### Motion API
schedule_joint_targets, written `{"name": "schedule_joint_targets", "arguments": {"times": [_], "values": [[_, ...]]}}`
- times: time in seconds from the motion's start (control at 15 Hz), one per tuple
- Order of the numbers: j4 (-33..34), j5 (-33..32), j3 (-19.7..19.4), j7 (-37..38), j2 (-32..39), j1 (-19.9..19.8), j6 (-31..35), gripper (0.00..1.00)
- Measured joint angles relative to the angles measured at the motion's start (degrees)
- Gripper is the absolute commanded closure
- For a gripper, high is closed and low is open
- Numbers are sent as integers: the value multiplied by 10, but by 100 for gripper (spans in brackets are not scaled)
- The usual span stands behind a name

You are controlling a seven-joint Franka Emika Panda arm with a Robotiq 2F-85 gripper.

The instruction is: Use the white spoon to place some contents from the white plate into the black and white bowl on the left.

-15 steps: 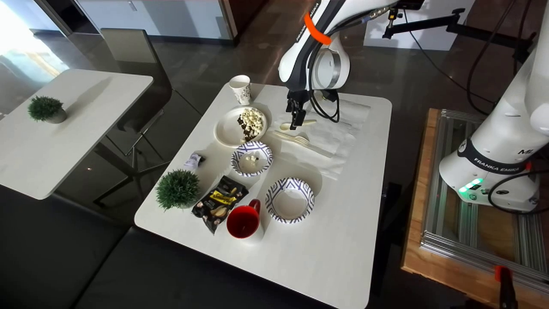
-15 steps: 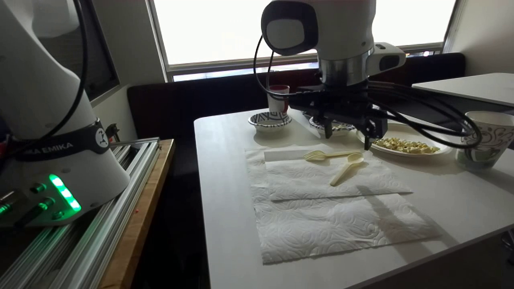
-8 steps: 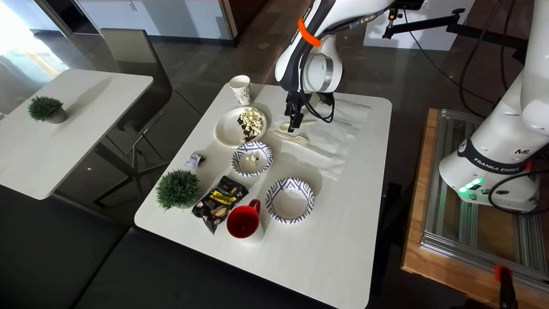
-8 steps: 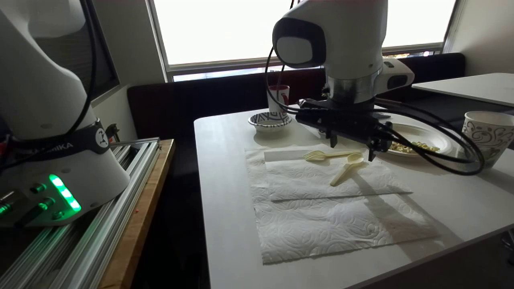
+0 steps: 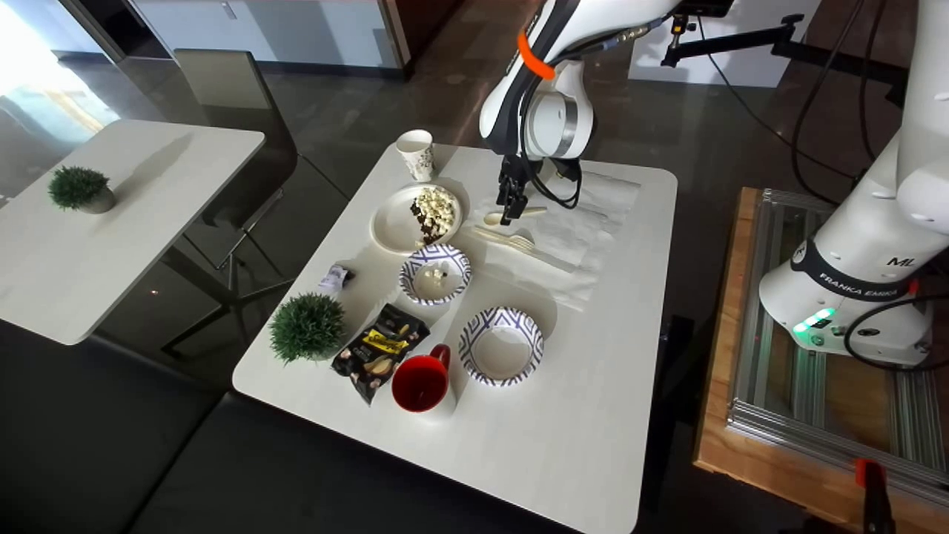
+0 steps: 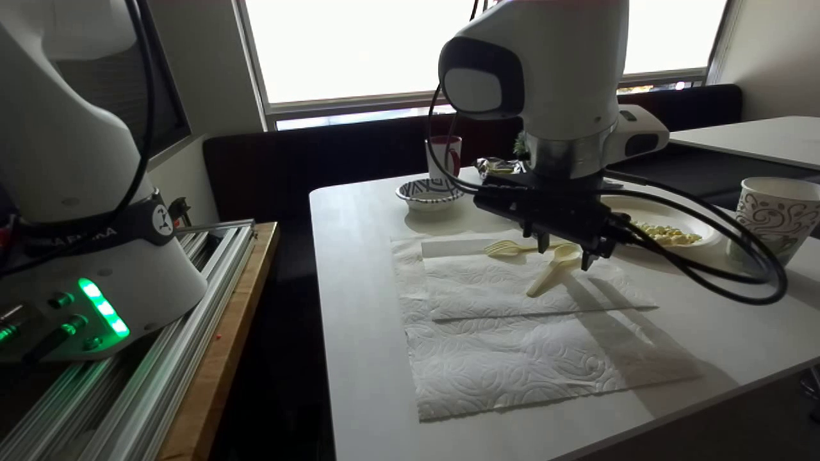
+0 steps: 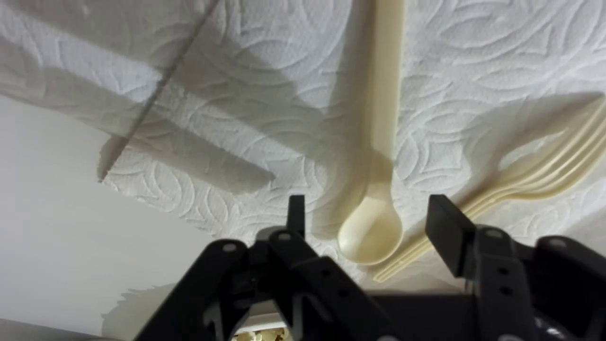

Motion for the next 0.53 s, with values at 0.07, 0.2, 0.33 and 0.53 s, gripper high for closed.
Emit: {"name": "schedule_joint_targets", "arguments": {"times": [0.07, 0.2, 0.33, 0.53], "values": [[0, 0, 0, 0, 0, -1, 0, 43], [-1, 0, 0, -1, 0, -3, 0, 42], [-4, -1, -1, -1, 0, -4, 0, 38], [-11, -2, -3, -1, -2, -4, 0, 46]]}}
